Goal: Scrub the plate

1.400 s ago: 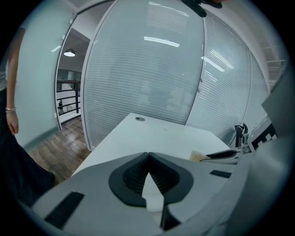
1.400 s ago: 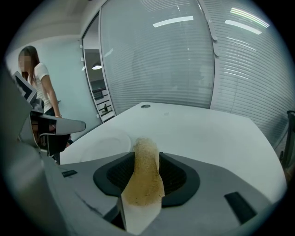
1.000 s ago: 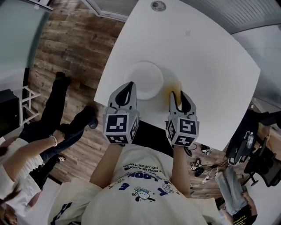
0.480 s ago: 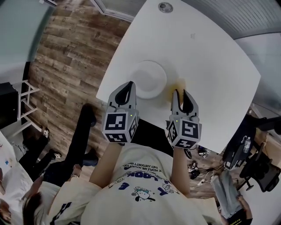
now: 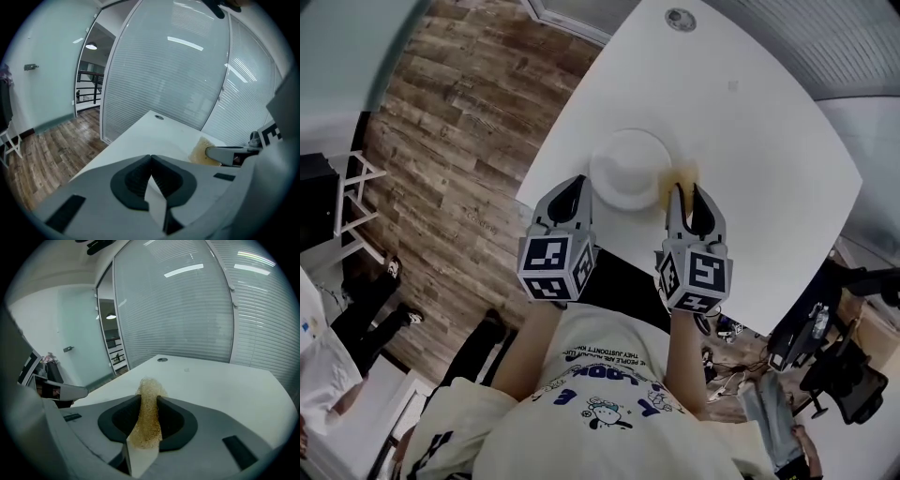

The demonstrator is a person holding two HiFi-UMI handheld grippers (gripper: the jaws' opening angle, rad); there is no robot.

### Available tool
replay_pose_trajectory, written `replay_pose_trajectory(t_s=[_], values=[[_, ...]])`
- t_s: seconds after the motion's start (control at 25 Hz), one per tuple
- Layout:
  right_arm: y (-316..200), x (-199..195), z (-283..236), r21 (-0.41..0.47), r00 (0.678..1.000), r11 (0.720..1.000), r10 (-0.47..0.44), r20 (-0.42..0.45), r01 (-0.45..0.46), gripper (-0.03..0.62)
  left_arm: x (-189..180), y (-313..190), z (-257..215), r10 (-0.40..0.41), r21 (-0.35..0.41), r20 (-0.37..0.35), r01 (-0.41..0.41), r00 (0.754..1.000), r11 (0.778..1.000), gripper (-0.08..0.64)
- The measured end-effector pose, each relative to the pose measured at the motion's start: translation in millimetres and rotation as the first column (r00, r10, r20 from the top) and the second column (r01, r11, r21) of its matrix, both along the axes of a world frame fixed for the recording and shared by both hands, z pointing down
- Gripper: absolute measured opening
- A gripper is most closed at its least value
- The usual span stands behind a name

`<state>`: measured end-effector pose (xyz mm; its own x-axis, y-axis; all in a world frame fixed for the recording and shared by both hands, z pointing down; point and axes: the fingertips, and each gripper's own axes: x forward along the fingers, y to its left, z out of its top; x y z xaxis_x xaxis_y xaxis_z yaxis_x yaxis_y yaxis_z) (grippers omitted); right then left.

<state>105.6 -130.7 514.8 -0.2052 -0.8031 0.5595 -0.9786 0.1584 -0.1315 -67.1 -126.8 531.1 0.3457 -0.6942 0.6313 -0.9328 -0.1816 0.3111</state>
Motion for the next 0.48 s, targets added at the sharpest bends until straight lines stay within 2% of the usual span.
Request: replay_pose_trajectory(t_s=[0.2, 0.28, 0.48], values=[[-5, -8, 6, -0.010, 1.000, 1.000, -0.024, -0.005, 0.024, 0.101, 1, 3, 10, -0.019, -0.057, -0.077, 0.015, 0.997, 0.998, 0.034], [-6, -11, 8, -0.016, 0.999, 0.999, -0.034, -0.007, 0.034, 0.101, 2, 4, 12, -0.026, -0.070, -0.098, 0.019, 0.995, 0.997, 0.092], [-8, -17, 11, -0.025, 0.998, 0.998, -0.062, -0.010, 0.061, 0.101, 5, 6, 21, -0.052, -0.114, -0.138, 0.036, 0.989, 0.993, 0.094]])
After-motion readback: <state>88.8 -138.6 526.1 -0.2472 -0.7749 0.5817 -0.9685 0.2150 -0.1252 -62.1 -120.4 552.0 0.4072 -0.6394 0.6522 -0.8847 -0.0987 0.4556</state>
